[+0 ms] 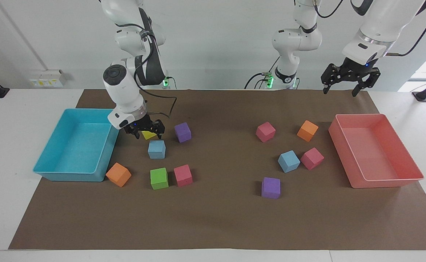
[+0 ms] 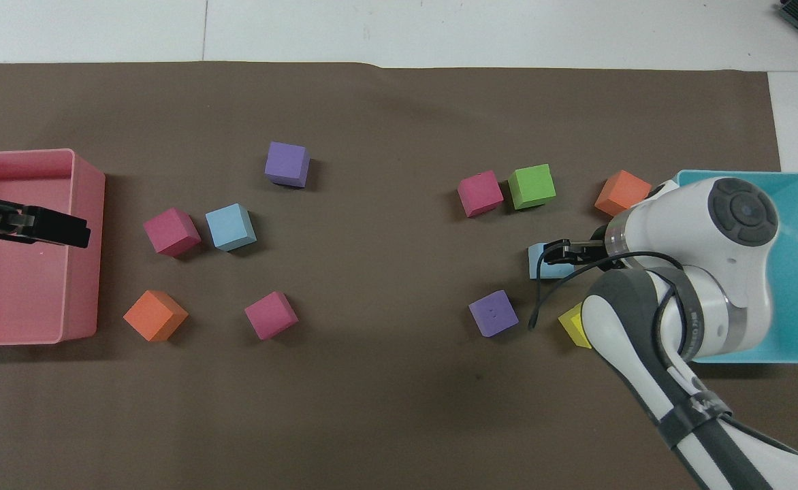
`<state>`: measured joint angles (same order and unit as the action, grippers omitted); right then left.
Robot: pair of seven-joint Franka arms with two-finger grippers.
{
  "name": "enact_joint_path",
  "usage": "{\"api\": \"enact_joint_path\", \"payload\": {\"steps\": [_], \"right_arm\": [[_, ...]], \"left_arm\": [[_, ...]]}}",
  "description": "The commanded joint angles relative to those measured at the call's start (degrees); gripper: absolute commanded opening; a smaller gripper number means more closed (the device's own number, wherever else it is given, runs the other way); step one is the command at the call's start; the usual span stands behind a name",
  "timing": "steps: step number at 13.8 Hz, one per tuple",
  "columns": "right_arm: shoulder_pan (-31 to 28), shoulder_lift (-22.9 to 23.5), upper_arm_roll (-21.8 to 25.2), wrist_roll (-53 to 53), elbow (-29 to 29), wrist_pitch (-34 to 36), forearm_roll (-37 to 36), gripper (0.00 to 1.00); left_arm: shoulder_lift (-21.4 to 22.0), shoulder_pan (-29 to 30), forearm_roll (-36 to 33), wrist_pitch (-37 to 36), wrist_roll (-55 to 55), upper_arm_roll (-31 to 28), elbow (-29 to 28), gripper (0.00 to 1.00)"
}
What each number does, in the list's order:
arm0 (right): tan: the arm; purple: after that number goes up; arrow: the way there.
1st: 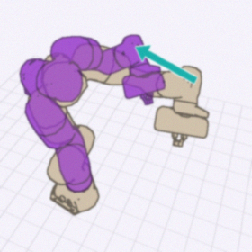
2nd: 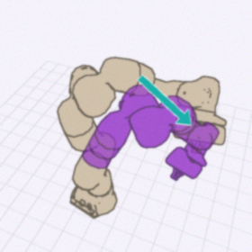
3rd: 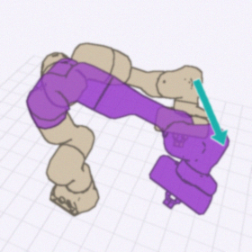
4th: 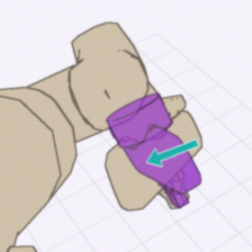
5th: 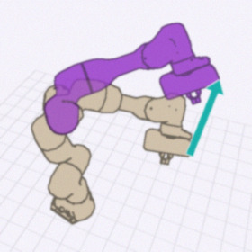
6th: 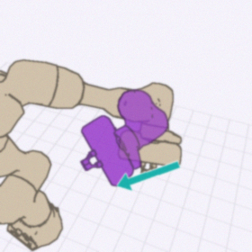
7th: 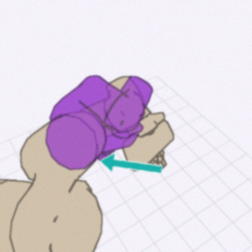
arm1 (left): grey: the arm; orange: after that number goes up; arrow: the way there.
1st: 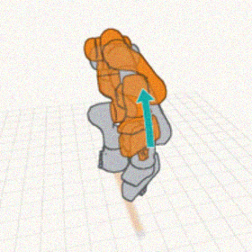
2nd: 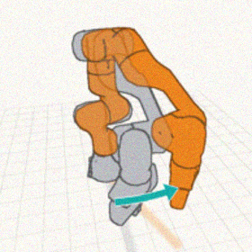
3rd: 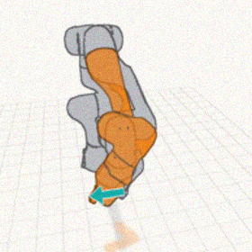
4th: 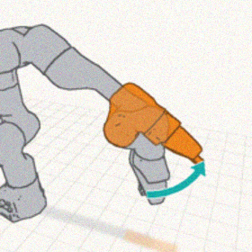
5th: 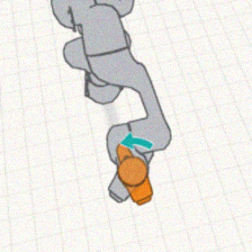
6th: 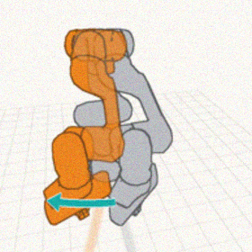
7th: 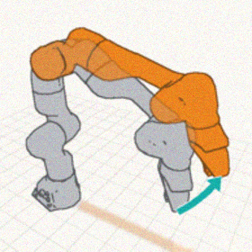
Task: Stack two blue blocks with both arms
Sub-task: 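Reach the right gripper to the light-blue cube near the blue bin, then close the right gripper around the light-blue cube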
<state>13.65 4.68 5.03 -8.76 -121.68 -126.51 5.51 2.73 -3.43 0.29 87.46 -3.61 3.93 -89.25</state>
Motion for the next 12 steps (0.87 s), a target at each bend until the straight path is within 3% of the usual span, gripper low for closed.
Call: {"api": "enact_joint_path", "payload": {"steps": [1, 12], "right_arm": [[0.1, 0.8, -0.1, -0.7, -2.2, -4.0, 1.2, 1.00], [1.8, 4.9, -0.3, 0.4, -5.1, -13.7, 3.6, 1.00]], "left_arm": [[0.5, 0.4, 0.6, -0.6, -0.2, 0.2, -0.4, 1.00], [0.6, 0.4, 0.7, -0.4, -0.2, 0.3, -0.7, 1.00]]}}
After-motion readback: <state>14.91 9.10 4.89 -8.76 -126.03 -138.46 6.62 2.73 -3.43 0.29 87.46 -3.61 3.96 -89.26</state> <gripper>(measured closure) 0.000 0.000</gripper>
